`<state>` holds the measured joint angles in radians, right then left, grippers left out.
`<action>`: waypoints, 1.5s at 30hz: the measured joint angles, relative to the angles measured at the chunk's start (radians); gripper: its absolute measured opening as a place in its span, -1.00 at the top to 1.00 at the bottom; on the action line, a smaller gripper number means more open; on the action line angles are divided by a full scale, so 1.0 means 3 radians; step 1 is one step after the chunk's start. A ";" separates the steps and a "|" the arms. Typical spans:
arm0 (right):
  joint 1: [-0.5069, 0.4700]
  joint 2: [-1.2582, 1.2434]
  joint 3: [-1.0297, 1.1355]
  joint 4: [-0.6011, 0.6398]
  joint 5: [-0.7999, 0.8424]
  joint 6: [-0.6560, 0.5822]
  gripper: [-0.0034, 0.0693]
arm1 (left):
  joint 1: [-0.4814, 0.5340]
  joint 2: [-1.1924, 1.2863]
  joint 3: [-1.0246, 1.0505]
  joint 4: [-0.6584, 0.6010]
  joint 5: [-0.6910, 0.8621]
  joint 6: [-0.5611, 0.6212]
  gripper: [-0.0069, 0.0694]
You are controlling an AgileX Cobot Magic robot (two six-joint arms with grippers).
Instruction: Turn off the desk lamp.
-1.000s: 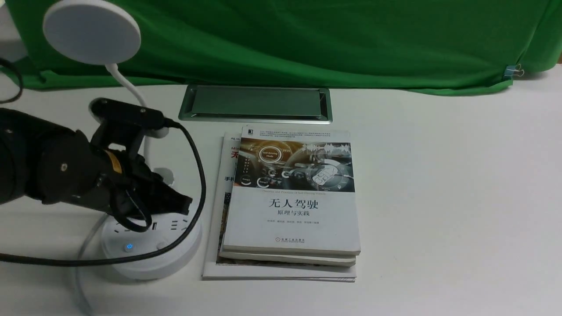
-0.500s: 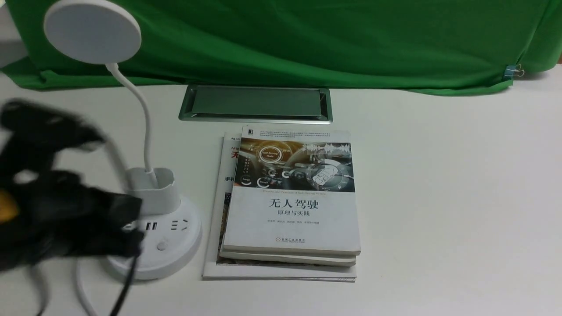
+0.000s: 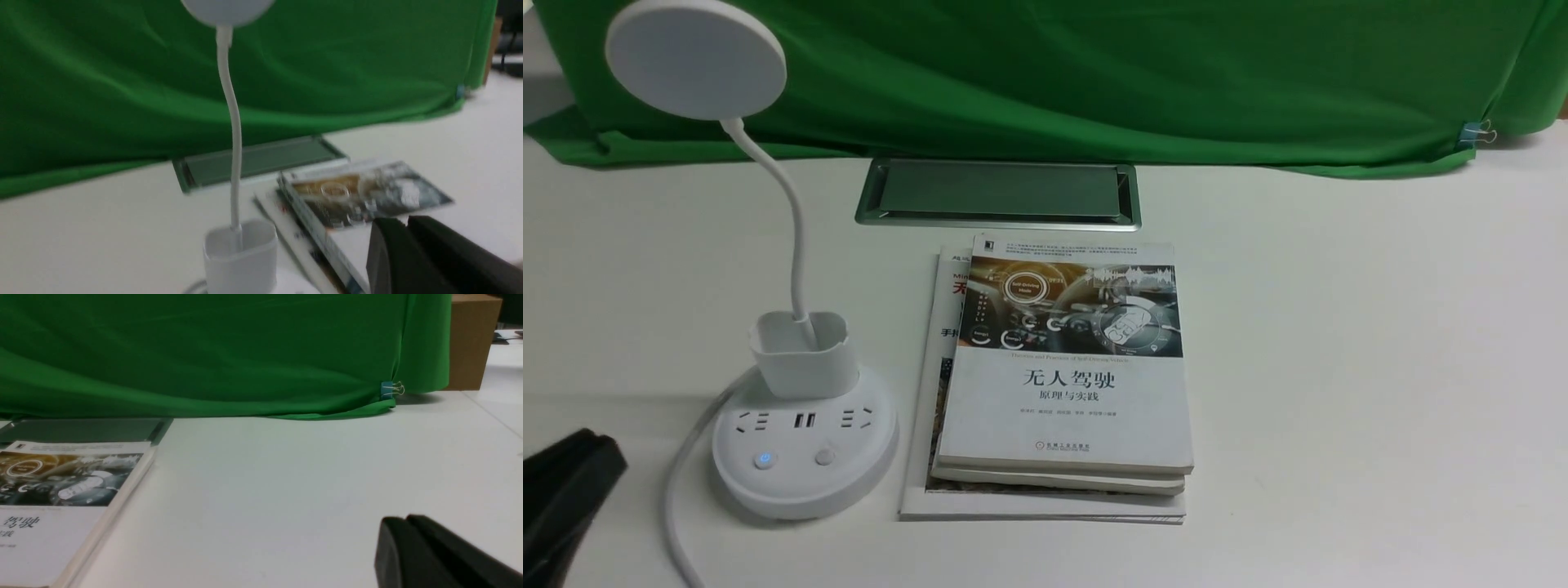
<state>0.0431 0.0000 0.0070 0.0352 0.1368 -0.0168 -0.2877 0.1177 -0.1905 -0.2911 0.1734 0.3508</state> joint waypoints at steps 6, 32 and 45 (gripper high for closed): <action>0.0000 0.0000 0.0000 0.0000 0.0000 0.0000 0.81 | 0.0000 -0.0003 0.0003 0.0000 -0.0105 0.0000 0.77; 0.0000 0.0000 0.0000 0.0000 -0.0001 0.0000 0.81 | 0.0518 -0.0349 0.0447 0.0674 -0.0157 0.0004 0.77; 0.0000 0.0000 0.0000 0.0000 0.0001 0.0000 0.81 | 0.0824 -0.0400 0.0660 0.0940 0.0189 0.0004 0.77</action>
<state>0.0431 0.0000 0.0070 0.0352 0.1371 -0.0168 -0.0406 -0.0023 0.0074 -0.0091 0.2301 0.3519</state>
